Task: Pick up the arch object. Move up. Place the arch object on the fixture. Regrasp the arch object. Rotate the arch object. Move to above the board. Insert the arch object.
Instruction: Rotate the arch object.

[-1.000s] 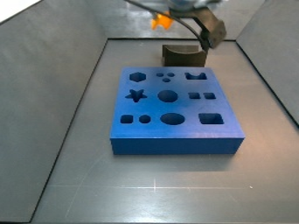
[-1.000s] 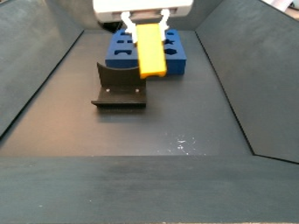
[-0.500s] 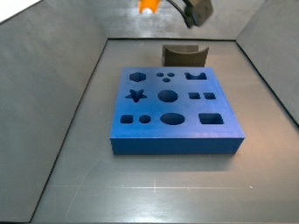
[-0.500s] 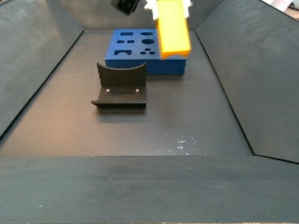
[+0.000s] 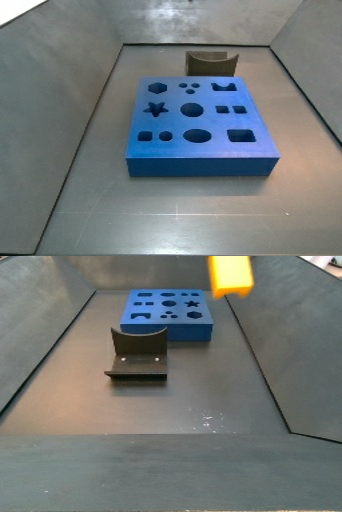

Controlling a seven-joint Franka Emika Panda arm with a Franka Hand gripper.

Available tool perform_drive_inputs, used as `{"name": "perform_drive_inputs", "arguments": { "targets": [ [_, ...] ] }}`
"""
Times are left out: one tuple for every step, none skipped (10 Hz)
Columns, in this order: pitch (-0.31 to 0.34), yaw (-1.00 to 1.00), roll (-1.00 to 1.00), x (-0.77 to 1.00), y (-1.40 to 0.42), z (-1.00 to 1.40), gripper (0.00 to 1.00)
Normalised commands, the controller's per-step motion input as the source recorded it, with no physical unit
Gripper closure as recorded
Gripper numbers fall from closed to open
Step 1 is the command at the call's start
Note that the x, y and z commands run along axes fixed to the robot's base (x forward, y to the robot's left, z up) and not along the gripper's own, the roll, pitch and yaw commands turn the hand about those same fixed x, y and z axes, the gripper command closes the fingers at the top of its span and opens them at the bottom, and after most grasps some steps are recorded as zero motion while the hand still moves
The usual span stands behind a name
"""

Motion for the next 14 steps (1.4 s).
{"name": "perform_drive_inputs", "arguments": {
  "targets": [
    [0.065,0.0,-0.04,-0.53,-0.01,0.13,1.0],
    [0.057,0.02,-0.03,-0.31,-0.01,0.04,1.0],
    [-0.108,-1.0,-0.93,0.0,0.0,0.0,1.0],
    [-0.098,-1.0,-0.94,0.1,0.03,-0.01,1.0],
    [-0.076,-1.0,-0.94,0.05,0.07,0.0,1.0],
    [-0.015,-1.0,-0.93,-0.04,0.05,0.02,1.0],
    [0.017,-1.0,-0.93,-0.05,0.05,0.02,1.0],
    [0.087,-1.0,-0.93,-0.03,0.04,0.02,1.0],
    [0.139,-1.0,-0.93,-0.01,0.04,0.02,1.0],
    [0.208,-1.0,-0.92,-0.01,0.03,0.01,1.0],
    [0.241,-1.0,-0.92,-0.02,0.03,0.02,1.0],
    [0.312,-1.0,-0.94,-0.02,0.03,0.03,1.0],
    [0.364,-1.0,-0.95,-0.02,0.03,0.03,1.0],
    [0.439,-1.0,-0.99,-0.01,0.02,0.03,1.0]
  ]
}}
